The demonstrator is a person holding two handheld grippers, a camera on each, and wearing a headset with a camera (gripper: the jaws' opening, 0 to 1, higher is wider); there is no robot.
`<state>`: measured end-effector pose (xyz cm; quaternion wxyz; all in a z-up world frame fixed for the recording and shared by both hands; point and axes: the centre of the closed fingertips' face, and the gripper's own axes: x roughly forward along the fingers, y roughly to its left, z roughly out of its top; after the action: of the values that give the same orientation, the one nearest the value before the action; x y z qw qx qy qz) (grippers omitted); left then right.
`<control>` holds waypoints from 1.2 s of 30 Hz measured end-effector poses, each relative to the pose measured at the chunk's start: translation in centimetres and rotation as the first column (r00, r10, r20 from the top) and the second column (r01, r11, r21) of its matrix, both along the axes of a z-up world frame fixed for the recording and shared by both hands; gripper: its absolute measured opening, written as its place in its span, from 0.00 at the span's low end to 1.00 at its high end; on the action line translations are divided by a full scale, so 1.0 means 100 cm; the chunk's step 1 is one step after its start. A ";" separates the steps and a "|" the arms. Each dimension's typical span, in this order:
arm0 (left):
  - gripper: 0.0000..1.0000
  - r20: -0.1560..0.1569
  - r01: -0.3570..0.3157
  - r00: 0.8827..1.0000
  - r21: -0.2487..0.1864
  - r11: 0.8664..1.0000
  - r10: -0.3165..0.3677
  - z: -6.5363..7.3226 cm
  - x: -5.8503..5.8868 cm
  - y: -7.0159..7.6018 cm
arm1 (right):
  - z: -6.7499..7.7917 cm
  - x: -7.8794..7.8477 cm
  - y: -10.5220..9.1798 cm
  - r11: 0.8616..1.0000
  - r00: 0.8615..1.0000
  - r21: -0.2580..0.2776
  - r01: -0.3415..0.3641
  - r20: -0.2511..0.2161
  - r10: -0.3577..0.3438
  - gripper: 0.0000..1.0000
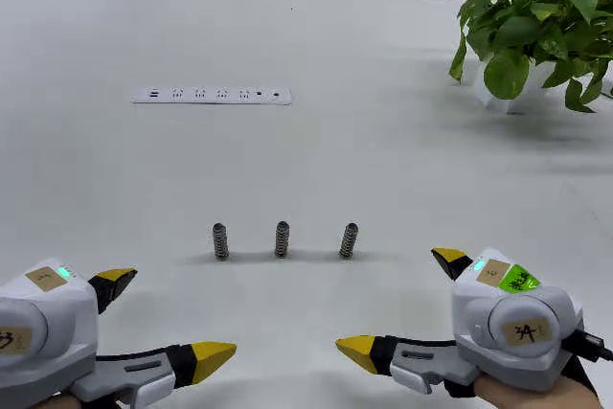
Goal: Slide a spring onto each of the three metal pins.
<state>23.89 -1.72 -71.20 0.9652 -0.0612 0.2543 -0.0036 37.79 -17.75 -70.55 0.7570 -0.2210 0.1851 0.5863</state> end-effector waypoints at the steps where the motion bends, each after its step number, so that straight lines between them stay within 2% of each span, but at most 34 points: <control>1: 0.96 0.000 0.001 1.000 0.001 1.000 -0.001 0.000 0.000 0.000 | 0.000 0.000 0.000 1.000 1.000 0.000 0.001 0.001 -0.001 0.98; 36: 0.96 -0.001 0.001 1.000 -0.001 1.000 -0.001 -0.001 -0.001 0.000 | -0.001 0.000 -0.001 1.000 1.000 -0.005 0.001 0.006 0.000 0.98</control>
<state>23.83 -1.73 -71.29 0.9650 -0.0614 0.2549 -0.0042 37.80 -17.83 -70.61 0.7572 -0.2245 0.1844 0.5850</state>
